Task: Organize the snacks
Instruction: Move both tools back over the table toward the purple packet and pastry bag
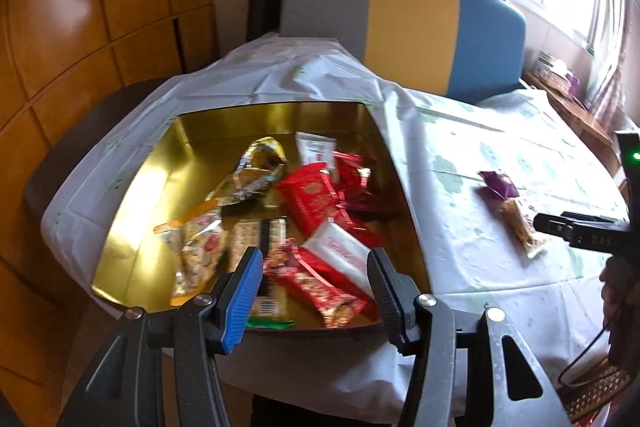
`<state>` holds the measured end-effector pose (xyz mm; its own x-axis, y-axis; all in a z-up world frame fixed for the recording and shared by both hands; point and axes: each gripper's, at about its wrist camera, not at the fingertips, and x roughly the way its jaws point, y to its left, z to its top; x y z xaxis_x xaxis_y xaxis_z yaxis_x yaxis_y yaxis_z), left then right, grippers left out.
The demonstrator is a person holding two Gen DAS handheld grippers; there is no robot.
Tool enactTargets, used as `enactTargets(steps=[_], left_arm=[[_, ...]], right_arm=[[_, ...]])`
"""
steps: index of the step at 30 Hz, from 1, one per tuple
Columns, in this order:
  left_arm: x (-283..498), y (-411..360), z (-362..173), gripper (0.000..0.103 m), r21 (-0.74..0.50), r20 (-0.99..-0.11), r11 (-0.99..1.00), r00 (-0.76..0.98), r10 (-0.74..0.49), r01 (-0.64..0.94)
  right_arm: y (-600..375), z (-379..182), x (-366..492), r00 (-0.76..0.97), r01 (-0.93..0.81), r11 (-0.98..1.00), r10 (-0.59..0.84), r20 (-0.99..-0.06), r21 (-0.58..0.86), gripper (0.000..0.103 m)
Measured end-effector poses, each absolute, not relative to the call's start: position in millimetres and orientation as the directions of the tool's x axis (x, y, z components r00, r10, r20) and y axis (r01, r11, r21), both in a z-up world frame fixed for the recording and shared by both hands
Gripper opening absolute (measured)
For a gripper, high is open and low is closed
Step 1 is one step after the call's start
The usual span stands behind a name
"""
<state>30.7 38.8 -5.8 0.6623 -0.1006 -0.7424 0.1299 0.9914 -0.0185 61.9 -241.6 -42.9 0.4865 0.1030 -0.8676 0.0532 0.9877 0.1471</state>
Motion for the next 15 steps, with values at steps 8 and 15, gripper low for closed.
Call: enactTargets(steps=[8,15], left_arm=[[28.2,13.3,-10.2,0.055,-0.026,-0.751,0.979,0.642,-0.153,0.203],[26.3,2.5,-13.5,0.055,-0.034,-0.758,0.971,0.627,-0.180,0.238]], right_arm=[[-268.8,-55.7,74.5,0.437,0.090,0.984,0.103,-0.894,0.157,0.096],[-258.1,-69.8,96.4,0.400,0.044,0.994,0.074,-0.913,0.100,0.096]])
